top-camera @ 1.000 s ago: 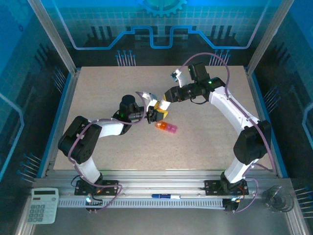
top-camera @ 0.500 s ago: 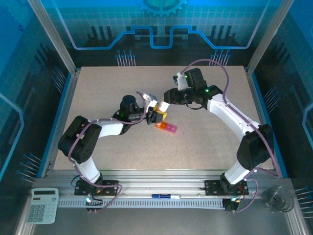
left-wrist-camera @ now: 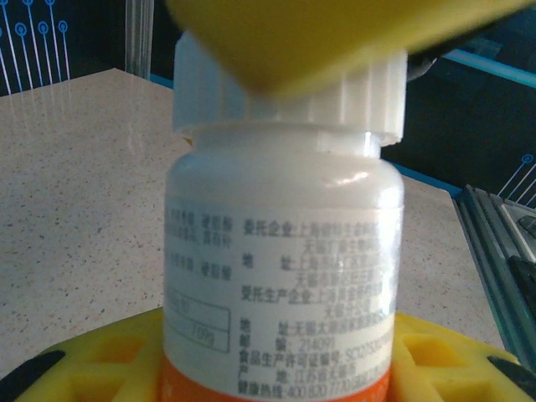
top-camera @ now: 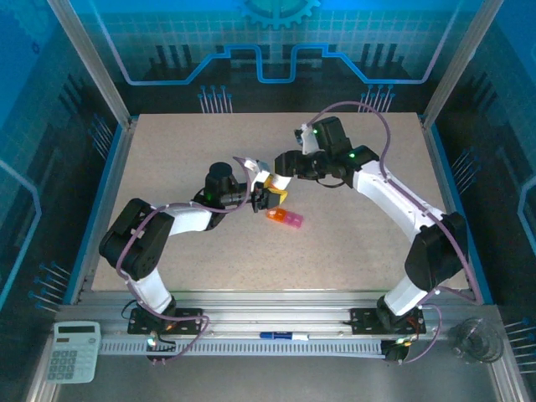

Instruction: Sort the pills into containers

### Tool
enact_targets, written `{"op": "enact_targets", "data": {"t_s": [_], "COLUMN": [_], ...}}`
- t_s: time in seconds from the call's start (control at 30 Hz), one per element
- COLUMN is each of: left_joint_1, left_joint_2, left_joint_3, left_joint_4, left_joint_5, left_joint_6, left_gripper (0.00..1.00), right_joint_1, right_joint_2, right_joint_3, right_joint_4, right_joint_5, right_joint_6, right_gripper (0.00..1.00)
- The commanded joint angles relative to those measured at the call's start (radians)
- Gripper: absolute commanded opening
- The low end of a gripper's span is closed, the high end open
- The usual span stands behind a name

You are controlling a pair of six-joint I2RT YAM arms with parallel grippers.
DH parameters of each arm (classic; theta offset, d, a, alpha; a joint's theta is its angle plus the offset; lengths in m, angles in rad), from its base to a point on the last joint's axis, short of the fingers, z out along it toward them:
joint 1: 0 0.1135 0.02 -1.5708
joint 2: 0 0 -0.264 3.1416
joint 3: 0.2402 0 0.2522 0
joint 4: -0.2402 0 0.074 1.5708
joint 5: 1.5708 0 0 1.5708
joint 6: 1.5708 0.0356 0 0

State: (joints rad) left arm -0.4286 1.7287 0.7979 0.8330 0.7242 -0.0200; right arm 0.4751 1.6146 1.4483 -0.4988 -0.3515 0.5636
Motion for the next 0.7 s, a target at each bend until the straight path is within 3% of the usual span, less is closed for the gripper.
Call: {"op": "enact_targets", "data": {"t_s": [0.0,0.2,0.53,0.67], "left_joint_1": [-0.004,-0.004,-0.003,-0.005], "left_joint_2": [-0.027,-0.026,-0.02,-0.027], "left_joint_3": [0.033,0.029,0.035,0.033], "left_joint_4": [0.051,0.053,0.052,0.051], "left_joint_5": [0.03,0.03,0.033,0.032], "left_joint_6": [0.025,0.025,0.022,0.023], "left_gripper": [0.0,0.0,0.0,0.0], "right_joint_1": [-0.034,-0.085,-0.118,-0.118], "right_joint_2": [-0.02,-0.063,-0.061,-0.042], "right_joint_3": [0.061,0.075,0.072,0.063], "right_joint_4": [-0.009,-0.012,-0.106,-0.121], "right_joint_5": [-0.033,-0.071,-0.162,-0.198], "right_joint_6": [-0.026,-0.106,-0.467,-0.528], "right_gripper": [0.69,0.77,0.78,0.8]}}
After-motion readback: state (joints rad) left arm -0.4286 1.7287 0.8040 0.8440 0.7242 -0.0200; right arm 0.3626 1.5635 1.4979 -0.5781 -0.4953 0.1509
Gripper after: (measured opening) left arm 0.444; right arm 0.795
